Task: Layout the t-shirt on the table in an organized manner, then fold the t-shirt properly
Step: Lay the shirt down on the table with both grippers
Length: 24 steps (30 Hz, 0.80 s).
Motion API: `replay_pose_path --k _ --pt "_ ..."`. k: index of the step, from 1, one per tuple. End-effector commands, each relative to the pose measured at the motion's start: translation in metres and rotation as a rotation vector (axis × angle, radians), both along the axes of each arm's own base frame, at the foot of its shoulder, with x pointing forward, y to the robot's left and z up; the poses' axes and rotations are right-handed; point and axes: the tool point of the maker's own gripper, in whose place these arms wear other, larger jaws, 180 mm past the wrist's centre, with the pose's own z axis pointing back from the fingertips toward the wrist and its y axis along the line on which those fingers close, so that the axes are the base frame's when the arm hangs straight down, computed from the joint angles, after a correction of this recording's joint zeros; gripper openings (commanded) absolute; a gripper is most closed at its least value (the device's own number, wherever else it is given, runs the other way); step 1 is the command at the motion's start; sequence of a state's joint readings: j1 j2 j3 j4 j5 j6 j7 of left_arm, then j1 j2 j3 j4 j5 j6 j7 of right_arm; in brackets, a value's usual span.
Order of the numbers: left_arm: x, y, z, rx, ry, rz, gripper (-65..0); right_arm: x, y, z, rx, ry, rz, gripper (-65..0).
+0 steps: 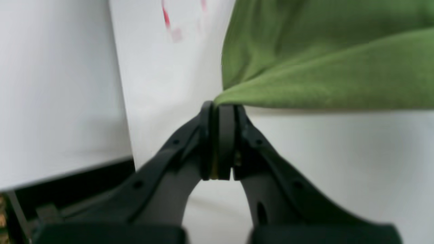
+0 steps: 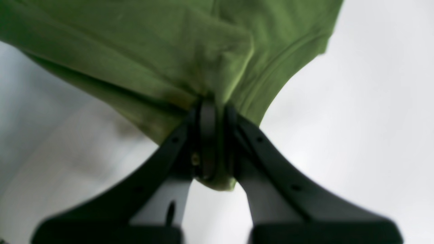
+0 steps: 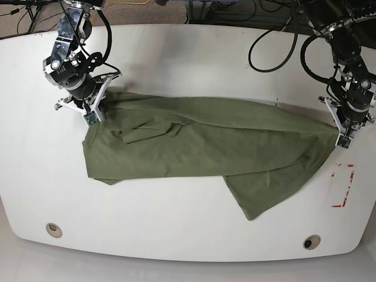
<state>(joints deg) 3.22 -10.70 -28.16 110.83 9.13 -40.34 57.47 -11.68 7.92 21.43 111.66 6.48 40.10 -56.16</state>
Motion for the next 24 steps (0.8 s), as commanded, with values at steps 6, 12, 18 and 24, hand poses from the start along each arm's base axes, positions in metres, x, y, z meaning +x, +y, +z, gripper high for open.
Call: replay_pose_path --k 6,12,18,24 --pt "-0.028 0.004 -0.018 0.015 0.07 0.001 -65.0 -0.024 -0.002 -0.009 -0.004 0.043 0.004 -62.0" --pt "-0.048 0.001 -0.035 -0.007 0.125 -0.004 -65.0 -0.052 0.0 -0.025 -0.002 0.115 0.007 -62.0" --pt "-0.061 0.001 -0.045 -0.02 0.164 -0.005 -65.0 -0.066 0.006 -0.034 0.02 0.149 -0.007 -62.0" --pt "-0.058 0.0 -0.043 -0.022 0.153 -0.01 -65.0 -0.058 0.001 -0.029 0.017 0.125 -0.023 -62.0"
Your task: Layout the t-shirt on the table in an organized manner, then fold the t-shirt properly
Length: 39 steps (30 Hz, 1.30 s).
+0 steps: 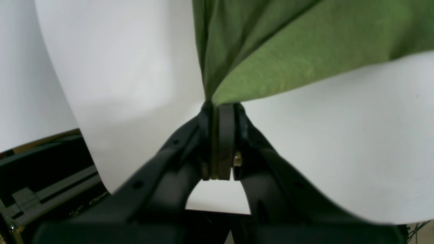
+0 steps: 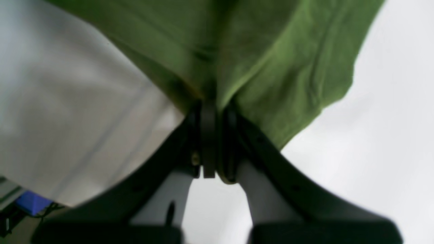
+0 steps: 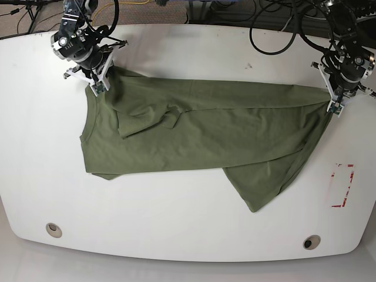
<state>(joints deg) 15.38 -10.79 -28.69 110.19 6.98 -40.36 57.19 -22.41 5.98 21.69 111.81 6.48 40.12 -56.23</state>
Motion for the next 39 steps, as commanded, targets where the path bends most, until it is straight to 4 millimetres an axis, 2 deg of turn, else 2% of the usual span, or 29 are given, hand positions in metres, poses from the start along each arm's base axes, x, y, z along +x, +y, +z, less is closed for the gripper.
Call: replay_pose_path --k 1,9,14,15,18,24,27,30,31,35,39 --pt "0.016 0.002 0.017 0.014 -0.065 -0.009 -65.0 0.02 -0.01 0.017 -0.017 -0.074 -0.015 -62.0" --pt "0.09 -0.004 0.08 0.0 -0.304 -0.007 -65.0 0.077 -0.033 0.059 -0.079 -0.231 -0.012 -62.0" --pt "0.13 -0.013 0.123 -0.03 -0.454 -0.003 -65.0 0.117 -0.041 0.095 -0.106 -0.348 -0.009 -61.8" --pt "0.141 -0.014 0.14 -0.032 -0.502 -0.005 -65.0 0.129 -0.043 0.108 -0.115 -0.386 -0.008 -61.8" --pt "0.158 -0.018 0.167 -0.039 -0.579 -0.014 -65.0 0.152 -0.045 0.134 -0.138 -0.445 -0.001 -61.8" --pt "0.188 -0.034 0.221 -0.03 -0.703 -0.072 -65.0 0.193 -0.053 0.194 -0.214 -0.568 0.024 -61.8" --pt "0.198 -0.043 0.242 -0.021 -0.74 -0.099 -65.0 0.209 -0.056 0.218 -0.249 -0.614 0.036 -61.8" --pt "0.209 -0.053 0.273 -0.003 -0.789 -0.128 -65.0 0.227 -0.067 0.248 -0.334 -0.65 0.033 -61.7" --pt "0.213 -0.056 0.289 0.0 -0.823 -0.134 -65.0 0.235 -0.071 0.264 -0.374 -0.667 0.026 -61.7" --pt "0.225 -0.058 0.323 -0.024 -0.897 -0.12 -65.0 0.252 -0.074 0.307 -0.455 -0.727 0.019 -61.7" --pt "0.232 -0.056 0.368 -0.036 -0.989 -0.112 -65.0 0.262 -0.074 0.355 -0.533 -0.797 0.02 -61.7"
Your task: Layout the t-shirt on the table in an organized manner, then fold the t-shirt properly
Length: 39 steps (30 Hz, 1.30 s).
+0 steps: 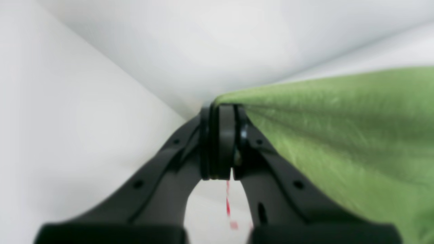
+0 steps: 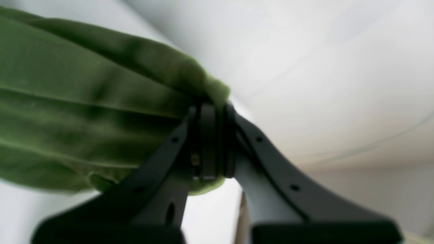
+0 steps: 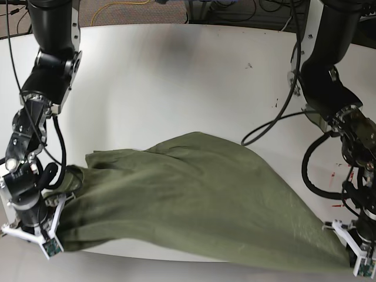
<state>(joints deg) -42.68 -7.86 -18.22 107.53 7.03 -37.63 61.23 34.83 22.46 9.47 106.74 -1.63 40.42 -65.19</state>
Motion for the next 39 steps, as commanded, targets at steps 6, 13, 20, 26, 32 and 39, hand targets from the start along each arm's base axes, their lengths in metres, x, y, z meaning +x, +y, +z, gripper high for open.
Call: replay_pose_path --k 6,13,20,26,32,39 --pt "0.01 0.011 0.102 -0.033 -0.201 0.008 -65.0 0.009 -0.001 0.132 -0.162 -0.23 -0.021 -61.7" --pt "0.021 0.028 0.15 -0.06 -0.238 0.006 -65.0 0.001 0.009 0.206 -0.229 -0.355 -0.041 -61.7" --pt "0.025 0.029 0.154 -0.068 -0.231 -0.001 -65.0 -0.011 0.004 0.225 -0.278 -0.374 -0.09 -61.7" --pt "0.032 0.027 0.116 -0.028 -0.141 -0.017 -65.0 -0.014 0.005 0.191 -0.294 -0.318 -0.089 -61.7" --pt "0.022 0.022 0.068 0.015 -0.08 -0.006 -65.0 -0.022 -0.015 0.113 -0.216 -0.182 -0.112 -61.7" --pt "0.005 0.018 -0.008 0.053 0.052 0.001 -65.0 -0.036 -0.025 0.018 -0.074 -0.004 -0.145 -61.8"
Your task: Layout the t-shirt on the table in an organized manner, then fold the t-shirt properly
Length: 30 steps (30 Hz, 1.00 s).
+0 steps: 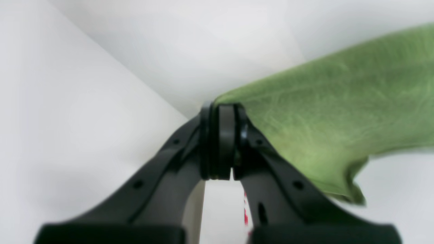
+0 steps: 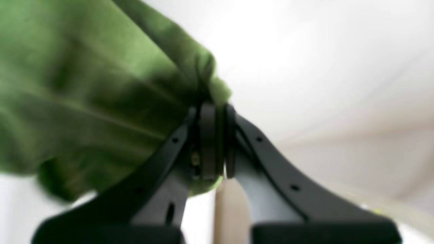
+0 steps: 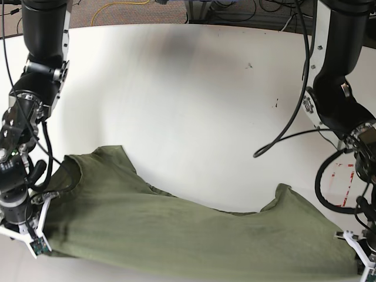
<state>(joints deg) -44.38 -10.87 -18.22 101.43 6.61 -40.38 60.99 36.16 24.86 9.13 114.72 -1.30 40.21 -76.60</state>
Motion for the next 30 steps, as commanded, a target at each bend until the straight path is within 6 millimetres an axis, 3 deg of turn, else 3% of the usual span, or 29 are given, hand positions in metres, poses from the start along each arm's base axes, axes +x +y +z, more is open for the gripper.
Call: replay_pose_path --k 1,9,17,25,30 --pt "-0.012 0.0 -0.008 0.028 -0.008 0.007 -65.0 -0.012 -0.005 -0.028 0.05 0.031 -0.027 -61.8" --pt "-0.05 -0.005 -0.098 0.068 0.177 0.004 -65.0 -0.051 -0.003 -0.127 0.192 0.23 -0.082 -62.0" --pt "-0.096 0.009 -0.18 0.054 0.38 0.039 -65.0 -0.095 0.015 -0.202 0.309 0.398 -0.115 -62.1" --pt "-0.143 0.021 -0.234 0.048 0.538 0.072 -65.0 -0.136 0.03 -0.247 0.35 0.528 -0.125 -62.1" --pt "-0.171 0.035 -0.255 0.039 0.608 0.116 -65.0 -0.156 0.033 -0.264 0.348 0.594 -0.13 -62.1"
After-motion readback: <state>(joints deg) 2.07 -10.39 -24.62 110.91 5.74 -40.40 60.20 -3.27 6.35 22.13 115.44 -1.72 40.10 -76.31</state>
